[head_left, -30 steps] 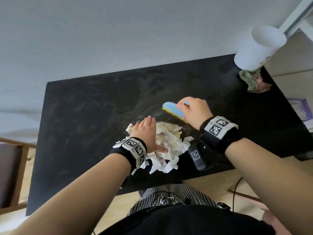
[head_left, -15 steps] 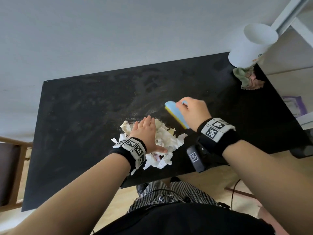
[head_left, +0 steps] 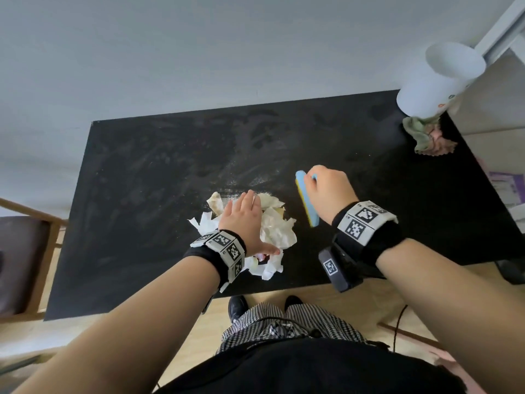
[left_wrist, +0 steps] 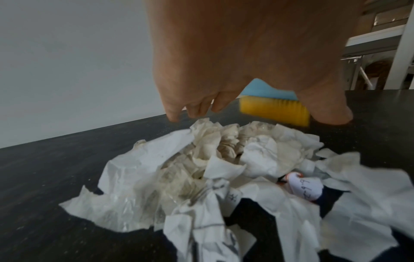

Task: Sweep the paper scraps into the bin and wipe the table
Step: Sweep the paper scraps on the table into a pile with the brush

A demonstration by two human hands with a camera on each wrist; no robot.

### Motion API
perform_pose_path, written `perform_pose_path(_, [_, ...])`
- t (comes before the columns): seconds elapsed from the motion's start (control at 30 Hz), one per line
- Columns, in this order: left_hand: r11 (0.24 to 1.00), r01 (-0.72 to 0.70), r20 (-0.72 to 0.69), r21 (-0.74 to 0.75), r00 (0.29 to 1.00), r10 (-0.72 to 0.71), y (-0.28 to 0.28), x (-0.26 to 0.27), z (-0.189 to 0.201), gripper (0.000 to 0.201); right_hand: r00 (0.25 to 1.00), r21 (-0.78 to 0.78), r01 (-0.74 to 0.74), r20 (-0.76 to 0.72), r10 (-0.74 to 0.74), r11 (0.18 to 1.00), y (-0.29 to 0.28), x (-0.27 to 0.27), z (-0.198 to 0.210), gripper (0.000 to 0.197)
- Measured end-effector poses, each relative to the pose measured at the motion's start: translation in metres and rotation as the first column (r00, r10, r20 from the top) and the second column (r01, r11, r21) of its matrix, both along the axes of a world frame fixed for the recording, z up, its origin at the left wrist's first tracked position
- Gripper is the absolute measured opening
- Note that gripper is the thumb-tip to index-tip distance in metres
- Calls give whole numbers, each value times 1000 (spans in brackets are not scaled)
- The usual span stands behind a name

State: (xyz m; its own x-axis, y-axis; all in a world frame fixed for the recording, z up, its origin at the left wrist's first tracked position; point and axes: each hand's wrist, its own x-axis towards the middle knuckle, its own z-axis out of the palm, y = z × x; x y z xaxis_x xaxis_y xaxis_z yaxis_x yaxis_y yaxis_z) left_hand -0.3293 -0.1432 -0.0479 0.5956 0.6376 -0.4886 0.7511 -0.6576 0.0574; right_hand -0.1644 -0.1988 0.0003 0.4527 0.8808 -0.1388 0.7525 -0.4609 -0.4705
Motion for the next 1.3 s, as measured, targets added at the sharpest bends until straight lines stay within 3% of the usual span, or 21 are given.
perform_pose_path(0.1, [1000, -21, -6, 18, 1000, 21, -5, 1, 0, 126, 998, -68, -6, 62, 10, 998, -10, 5, -2, 26])
perform_pose_path(0.2, [997, -63, 16, 39, 998, 62, -12, 1, -2, 116, 991, -98, -132, -34, 129, 986, -14, -12, -9, 28])
perform_pose_path(0.3, [988, -132, 155, 83, 981, 118, -18, 4, 0, 81, 981, -22, -171, -97, 168, 985, -11, -15, -6, 30])
perform_pose_path(0.4, [976, -185, 284, 118, 948, 146, -19, 6, 8, 40, 982, 32, -179, -48, 181, 983, -10, -4, 3, 30])
perform_pose_path(0.6, [970, -236, 140, 54, 964, 227, -15, 14, 30, 31, 981, 64, -182, -54, 185, 981, -18, -5, 11, 31])
perform_pose_path(0.83, [988, -147, 116, 57, 983, 139, -11, 17, 41, 23, 989, 43, -137, -55, 139, 990, -25, -17, 17, 31])
perform_pose_path(0.93, [995, -95, 81, 18, 992, 93, -9, 20, 42, 30, 993, 48, -107, -51, 109, 993, -32, -17, 21, 31])
perform_pose_path(1.07, [994, -58, 120, 89, 992, 47, -11, 25, 41, 19, 998, 50, -41, -40, 43, 998, -44, -13, 26, 30])
perform_pose_path(1.2, [997, -11, 207, 72, 978, -4, -9, 40, 36, 43, 999, 82, 25, -36, -23, 996, -57, 3, 30, 30])
perform_pose_path(1.3, [996, 40, 269, 85, 961, -62, -11, 62, 41, 37, 995, 106, 88, -46, -83, 990, -64, 24, 35, 30])
